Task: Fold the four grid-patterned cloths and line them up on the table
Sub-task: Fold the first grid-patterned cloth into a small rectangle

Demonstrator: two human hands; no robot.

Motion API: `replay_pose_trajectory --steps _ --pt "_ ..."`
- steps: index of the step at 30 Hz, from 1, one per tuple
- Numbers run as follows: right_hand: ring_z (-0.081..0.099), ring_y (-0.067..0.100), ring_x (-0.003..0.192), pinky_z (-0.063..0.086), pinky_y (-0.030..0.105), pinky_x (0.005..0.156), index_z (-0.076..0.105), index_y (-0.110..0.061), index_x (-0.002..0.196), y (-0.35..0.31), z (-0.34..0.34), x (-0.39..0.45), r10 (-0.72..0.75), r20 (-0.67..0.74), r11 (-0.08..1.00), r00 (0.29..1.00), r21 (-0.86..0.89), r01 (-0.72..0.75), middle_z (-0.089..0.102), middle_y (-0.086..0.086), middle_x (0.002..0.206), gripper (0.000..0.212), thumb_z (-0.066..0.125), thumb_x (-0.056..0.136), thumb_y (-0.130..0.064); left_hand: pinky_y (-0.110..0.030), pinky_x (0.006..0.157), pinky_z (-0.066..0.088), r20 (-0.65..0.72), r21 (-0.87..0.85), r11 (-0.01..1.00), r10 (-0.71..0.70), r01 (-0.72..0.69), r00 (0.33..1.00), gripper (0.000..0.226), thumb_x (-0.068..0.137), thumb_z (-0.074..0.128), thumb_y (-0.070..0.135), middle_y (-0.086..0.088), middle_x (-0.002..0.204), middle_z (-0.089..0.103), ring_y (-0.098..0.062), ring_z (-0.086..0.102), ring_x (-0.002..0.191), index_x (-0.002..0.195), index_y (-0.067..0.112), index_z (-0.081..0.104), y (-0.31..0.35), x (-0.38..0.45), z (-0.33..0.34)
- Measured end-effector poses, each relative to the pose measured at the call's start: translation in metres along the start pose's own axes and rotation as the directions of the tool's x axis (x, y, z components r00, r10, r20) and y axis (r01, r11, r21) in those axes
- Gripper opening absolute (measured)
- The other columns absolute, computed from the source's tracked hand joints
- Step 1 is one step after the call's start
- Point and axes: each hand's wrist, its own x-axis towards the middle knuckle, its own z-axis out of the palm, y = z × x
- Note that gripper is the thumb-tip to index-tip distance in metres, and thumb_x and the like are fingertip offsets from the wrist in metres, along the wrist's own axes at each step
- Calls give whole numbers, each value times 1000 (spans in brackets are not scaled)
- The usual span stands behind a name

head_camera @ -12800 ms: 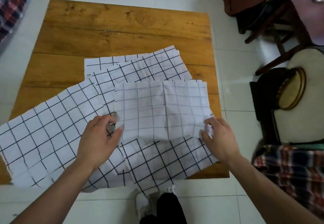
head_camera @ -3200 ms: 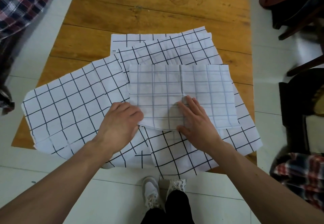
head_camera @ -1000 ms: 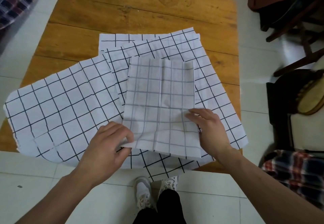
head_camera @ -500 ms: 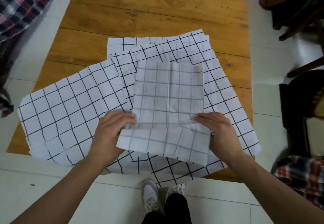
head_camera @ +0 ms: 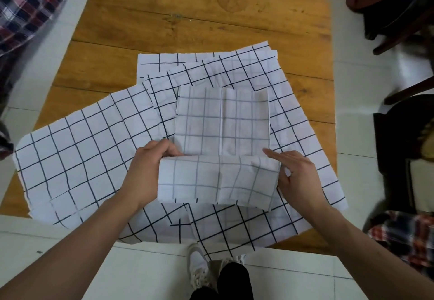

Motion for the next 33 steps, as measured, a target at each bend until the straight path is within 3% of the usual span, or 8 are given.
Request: replay_pose_trajectory --steps 3,5,8,12,14,19,27,33 --pt "59 17 73 48 23 66 74 -13 110 -4 -3 8 41 -12 997 999 69 -40 67 -3 76 34 57 85 1 -21 52 45 -27 -211 968 -147 138 989 20 94 53 18 -3 84 61 -10 55 67 77 16 64 5 13 4" --pt "49 8 62 39 20 55 72 -22 80 -6 -4 15 86 27 991 996 96 -88 57 -12 62 31 54 85 2 -27 54 45 -35 -343 903 -288 259 957 24 93 54 24 -1 73 60 -17 56 67 73 20 66 8 20 4" --pt "38 12 50 26 16 45 45 -24 57 -6 -4 28 229 87 964 970 117 -238 41 -7 50 40 52 84 5 -26 61 45 -81 -62 979 -201 196 976 21 90 57 5 -7 77 65 -17 57 71 88 22 69 1 31 4" --pt "36 9 43 25 17 41 48 -13 57 -8 -2 42 398 129 907 908 94 -411 44 -5 47 32 53 88 -7 -29 65 46 -87 417 903 -79 109 993 37 66 64 -10 0 81 65 -24 63 81 93 16 67 3 41 4" --pt "39 12 43 29 23 40 47 -15 53 -11 -1 50 470 142 874 871 66 -482 49 -2 47 35 54 88 -14 -31 57 45 -145 414 893 -128 178 981 10 73 65 3 -1 69 64 -23 61 69 72 12 62 13 47 7" --pt "59 23 54 46 34 52 59 -9 60 -18 1 61 537 113 841 836 3 -541 60 7 54 50 54 96 -43 -29 49 30 -233 436 877 -110 204 966 53 93 57 49 -3 48 51 -22 55 53 57 12 47 22 58 13" --pt "57 20 50 39 27 46 56 -12 57 -19 2 65 579 93 815 810 -30 -579 58 4 50 49 54 97 -41 -27 48 29 -259 440 876 -86 197 962 48 94 60 41 -6 50 54 -21 53 51 61 8 53 19 58 16" --pt "61 24 59 50 34 55 57 -7 66 -15 -7 63 523 207 840 826 39 -542 62 10 61 43 65 89 -44 -25 50 47 -191 193 958 -176 213 966 40 88 70 40 -8 60 59 -9 58 50 76 5 57 22 46 10"
